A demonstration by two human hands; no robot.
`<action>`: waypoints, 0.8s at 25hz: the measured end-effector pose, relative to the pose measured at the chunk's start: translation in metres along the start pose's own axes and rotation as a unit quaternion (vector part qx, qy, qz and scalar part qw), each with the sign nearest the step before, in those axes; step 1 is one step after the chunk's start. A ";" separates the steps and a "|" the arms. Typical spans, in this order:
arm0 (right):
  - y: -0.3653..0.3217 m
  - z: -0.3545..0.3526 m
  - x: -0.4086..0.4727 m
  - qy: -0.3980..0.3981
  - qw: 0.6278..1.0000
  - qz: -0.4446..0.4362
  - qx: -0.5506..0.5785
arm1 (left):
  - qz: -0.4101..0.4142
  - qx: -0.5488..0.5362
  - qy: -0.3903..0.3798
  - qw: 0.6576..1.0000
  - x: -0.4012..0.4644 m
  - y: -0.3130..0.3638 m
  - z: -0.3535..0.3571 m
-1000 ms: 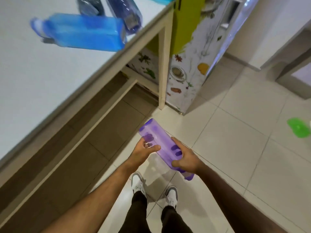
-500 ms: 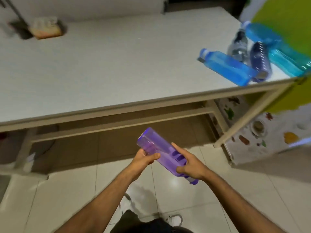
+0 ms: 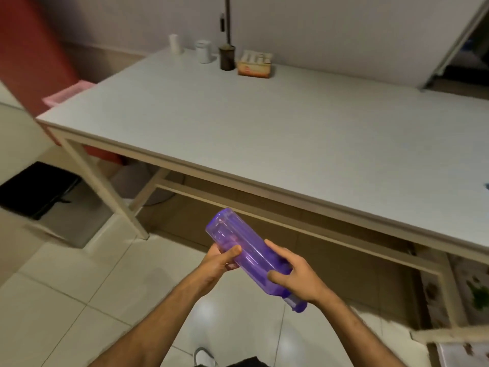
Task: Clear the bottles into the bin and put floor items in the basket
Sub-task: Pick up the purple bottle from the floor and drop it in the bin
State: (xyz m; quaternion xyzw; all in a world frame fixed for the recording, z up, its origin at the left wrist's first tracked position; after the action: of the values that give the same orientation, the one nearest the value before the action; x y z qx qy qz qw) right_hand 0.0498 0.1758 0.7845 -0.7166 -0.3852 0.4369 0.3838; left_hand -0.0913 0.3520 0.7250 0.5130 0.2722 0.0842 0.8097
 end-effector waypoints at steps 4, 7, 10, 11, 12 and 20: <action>-0.041 0.064 0.074 -0.067 0.997 -0.026 -0.017 | 0.032 -0.007 0.075 0.997 -0.009 0.028 -0.096; -0.066 0.105 0.120 -0.118 0.992 -0.027 -0.023 | 0.043 -0.019 0.132 0.990 -0.019 0.040 -0.153; -0.087 0.139 0.166 -0.155 0.986 -0.035 -0.048 | 0.059 -0.050 0.177 0.981 -0.031 0.053 -0.204; -0.094 0.149 0.181 -0.171 0.983 -0.040 -0.059 | 0.063 -0.066 0.191 0.977 -0.034 0.056 -0.220; -0.101 0.157 0.195 -0.187 0.979 -0.044 -0.071 | 0.069 -0.087 0.205 0.972 -0.038 0.059 -0.234; -0.153 0.212 0.322 -0.306 0.947 -0.053 -0.083 | 0.127 -0.174 0.390 0.895 -0.056 0.081 -0.342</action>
State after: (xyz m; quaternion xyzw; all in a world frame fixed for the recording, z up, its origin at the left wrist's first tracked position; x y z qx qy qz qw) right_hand -0.0756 0.5698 0.7453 -0.5558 -0.5565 0.5811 0.2093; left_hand -0.3072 0.6345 0.7044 0.3204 0.4802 0.4254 0.6970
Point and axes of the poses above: each hand's wrist, its own x-axis towards the middle knuckle, its own z-axis out of the palm, y = z × x, the point moved 4 cm from there along x, towards the middle knuckle, and after that the axes turned 5 degrees about -y, right-handed, at the moved point
